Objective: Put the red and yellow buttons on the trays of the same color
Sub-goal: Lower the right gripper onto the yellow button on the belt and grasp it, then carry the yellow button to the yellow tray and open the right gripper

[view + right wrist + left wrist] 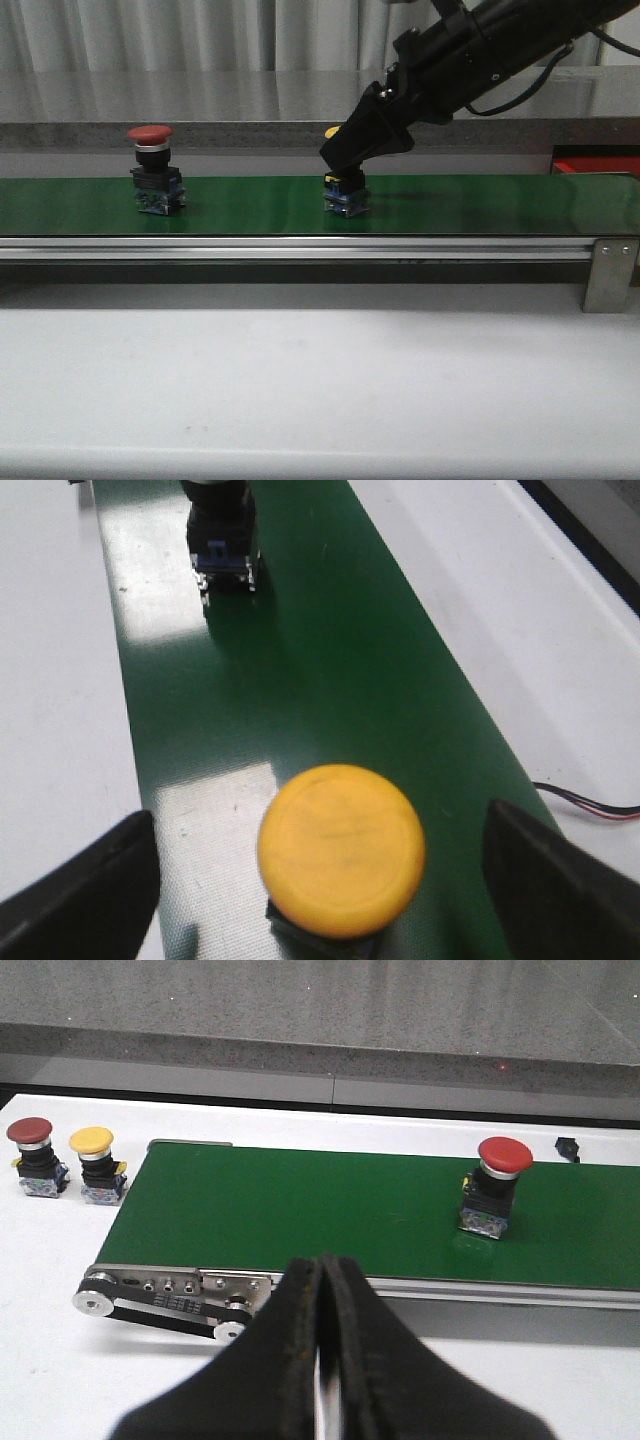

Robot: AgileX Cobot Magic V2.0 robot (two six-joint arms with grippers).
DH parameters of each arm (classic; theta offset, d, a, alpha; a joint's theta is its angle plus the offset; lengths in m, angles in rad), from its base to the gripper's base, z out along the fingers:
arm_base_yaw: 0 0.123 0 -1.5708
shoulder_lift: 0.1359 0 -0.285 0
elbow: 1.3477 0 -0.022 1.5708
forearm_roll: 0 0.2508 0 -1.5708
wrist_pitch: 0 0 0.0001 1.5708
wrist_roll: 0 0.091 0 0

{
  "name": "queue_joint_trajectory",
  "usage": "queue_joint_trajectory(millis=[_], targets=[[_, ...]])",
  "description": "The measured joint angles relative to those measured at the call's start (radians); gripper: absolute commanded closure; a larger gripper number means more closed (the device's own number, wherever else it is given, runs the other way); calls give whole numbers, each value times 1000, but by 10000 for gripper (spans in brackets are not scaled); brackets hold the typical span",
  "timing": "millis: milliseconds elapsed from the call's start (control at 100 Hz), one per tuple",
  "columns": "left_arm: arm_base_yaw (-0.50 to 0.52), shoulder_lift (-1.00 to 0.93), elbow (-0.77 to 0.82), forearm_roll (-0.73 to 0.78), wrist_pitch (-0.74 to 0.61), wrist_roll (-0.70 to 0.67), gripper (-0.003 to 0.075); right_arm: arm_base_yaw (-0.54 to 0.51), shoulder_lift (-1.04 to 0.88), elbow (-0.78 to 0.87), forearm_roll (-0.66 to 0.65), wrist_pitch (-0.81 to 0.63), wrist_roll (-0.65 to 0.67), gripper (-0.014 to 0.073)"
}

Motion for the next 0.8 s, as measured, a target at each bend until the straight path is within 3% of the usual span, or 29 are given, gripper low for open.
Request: queue_joint_trajectory(millis=[470,800], targets=[[0,0,0,0,0,0,741,0,0,-2,-31,-16,-1,396],[0,0,0,0,0,0,741,-71,-93,-4,-82,5,86,414]])
